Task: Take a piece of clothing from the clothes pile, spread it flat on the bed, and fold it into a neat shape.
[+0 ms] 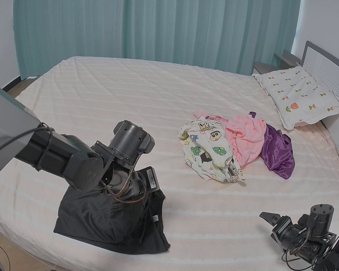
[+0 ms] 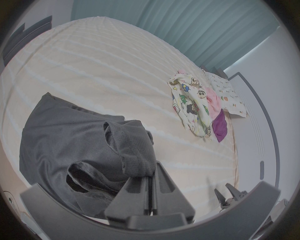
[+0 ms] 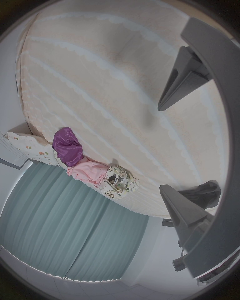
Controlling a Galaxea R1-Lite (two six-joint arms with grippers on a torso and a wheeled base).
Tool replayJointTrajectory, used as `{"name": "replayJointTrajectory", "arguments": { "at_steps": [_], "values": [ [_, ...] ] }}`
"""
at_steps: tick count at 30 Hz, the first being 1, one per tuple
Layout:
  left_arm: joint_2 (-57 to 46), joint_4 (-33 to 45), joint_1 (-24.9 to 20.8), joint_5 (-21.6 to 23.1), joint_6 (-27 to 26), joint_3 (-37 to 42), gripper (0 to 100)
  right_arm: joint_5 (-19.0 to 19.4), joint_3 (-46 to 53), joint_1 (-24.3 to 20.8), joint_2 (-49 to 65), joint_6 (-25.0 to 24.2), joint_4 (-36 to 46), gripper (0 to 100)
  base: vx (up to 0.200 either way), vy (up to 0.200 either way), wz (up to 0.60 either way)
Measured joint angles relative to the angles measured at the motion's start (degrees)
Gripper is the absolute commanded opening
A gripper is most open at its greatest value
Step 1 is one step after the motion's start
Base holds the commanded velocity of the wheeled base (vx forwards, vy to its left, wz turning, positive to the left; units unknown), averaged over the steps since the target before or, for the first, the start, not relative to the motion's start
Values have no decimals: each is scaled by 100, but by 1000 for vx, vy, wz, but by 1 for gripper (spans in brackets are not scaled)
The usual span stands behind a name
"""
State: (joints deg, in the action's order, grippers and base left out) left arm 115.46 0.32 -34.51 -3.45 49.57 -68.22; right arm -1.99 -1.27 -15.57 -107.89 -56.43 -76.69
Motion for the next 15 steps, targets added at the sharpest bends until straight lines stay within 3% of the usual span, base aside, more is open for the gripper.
{"name": "replayJointTrajectory", "arguments": {
  "at_steps": [1,15],
  "values": [
    [41,6,0,-10,16,-41,100,0,1,0,-2,0,-2,100,0,0,0],
    [202,-56,-190,11,372,-176,100,-1,15,-6,-63,7,-55,100,0,0,0]
  ]
}}
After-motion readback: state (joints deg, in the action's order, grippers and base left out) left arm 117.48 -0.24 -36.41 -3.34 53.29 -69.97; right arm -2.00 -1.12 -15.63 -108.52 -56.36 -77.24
